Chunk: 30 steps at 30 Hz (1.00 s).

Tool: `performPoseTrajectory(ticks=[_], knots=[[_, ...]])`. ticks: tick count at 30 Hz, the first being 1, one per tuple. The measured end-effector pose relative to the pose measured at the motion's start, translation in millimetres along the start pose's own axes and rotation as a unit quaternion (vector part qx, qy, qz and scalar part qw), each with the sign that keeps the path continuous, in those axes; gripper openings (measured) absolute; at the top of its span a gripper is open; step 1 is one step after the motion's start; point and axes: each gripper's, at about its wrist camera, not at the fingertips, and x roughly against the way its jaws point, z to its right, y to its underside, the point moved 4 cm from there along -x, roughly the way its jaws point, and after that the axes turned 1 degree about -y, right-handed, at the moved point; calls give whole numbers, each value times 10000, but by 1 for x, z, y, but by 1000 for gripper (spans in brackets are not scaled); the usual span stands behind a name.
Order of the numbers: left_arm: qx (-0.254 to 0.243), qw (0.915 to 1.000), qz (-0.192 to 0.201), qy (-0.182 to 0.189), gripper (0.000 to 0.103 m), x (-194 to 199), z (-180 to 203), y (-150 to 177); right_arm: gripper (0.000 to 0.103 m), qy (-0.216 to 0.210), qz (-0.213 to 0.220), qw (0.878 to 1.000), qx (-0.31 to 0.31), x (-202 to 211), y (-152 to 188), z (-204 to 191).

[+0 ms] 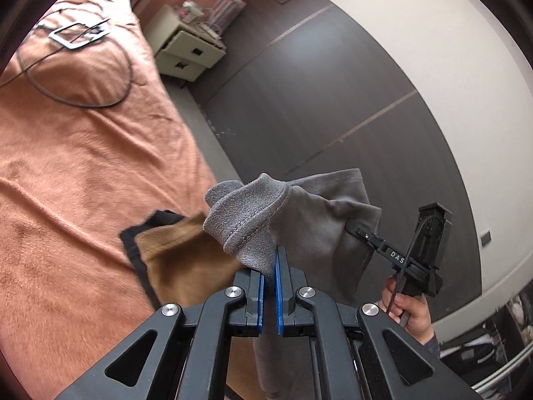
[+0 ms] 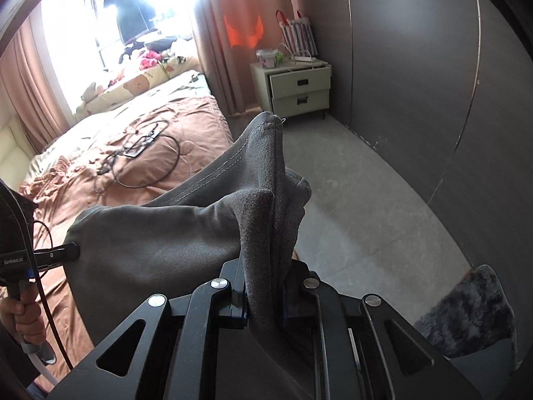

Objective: Fold small clothes
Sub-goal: 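Carry the folded grey shirt with both grippers toward the clothes stack, then lower the shirt onto the folded stack and open both grippers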

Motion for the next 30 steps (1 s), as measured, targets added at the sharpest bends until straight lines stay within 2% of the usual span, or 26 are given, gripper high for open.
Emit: performPoseTrajectory(ticks=[2, 4, 6, 7, 9, 11, 14, 16, 17, 19, 21, 23, 25, 26, 30], knots=[[20, 9996, -69, -282, 5, -10, -12, 0, 17, 221, -152, 9996, -84, -14, -1, -1], [144, 9959, -429, -784, 8, -25, -28, 5, 38, 593, -443, 9972, -140, -28, 2, 1], [207, 9927, -608, -1019, 12, -30, -37, 11, 53, 898, -508, 9945, -170, -25, 2, 6], [175, 9930, -553, -1029, 15, -28, -38, 14, 54, 898, -508, 9945, -170, -25, 2, 6], [94, 9929, -401, -1120, 43, -21, -41, 16, 54, 881, -365, 9952, -236, -11, 0, 10], [108, 9917, -248, -1257, 52, -14, -44, 15, 53, 770, -258, 9964, -260, 3, 3, 12], [178, 9915, -295, -1255, 52, -17, -48, 14, 38, 611, -396, 9973, -123, 9, 8, 11], [197, 9898, -330, -1369, 53, -20, -51, 14, 24, 576, -687, 9959, -88, 6, 20, 15], [216, 9898, -318, -1374, 53, -22, -53, 13, 22, 630, -871, 9942, -80, 2, 24, 18], [286, 9899, -341, -1343, 53, -28, -59, 14, 21, 814, -1258, 9886, -148, -10, 29, 31], [306, 9887, -377, -1421, 53, -34, -64, 16, 21, 875, -1308, 9874, -175, -13, 27, 34], [292, 9854, -388, -1629, 55, -41, -71, 15, 21, 1144, -1350, 9840, -229, -16, 25, 46], [369, 9832, -406, -1741, 59, -43, -78, 18, 21, 1405, -1309, 9809, -325, -12, 25, 56], [410, 9831, -393, -1740, 59, -43, -80, 19, 21, 1257, -1172, 9839, -483, 3, 23, 62], [337, 9818, -319, -1840, 59, -35, -76, 24, 21, 1185, -952, 9877, -365, 35, 24, 60]])
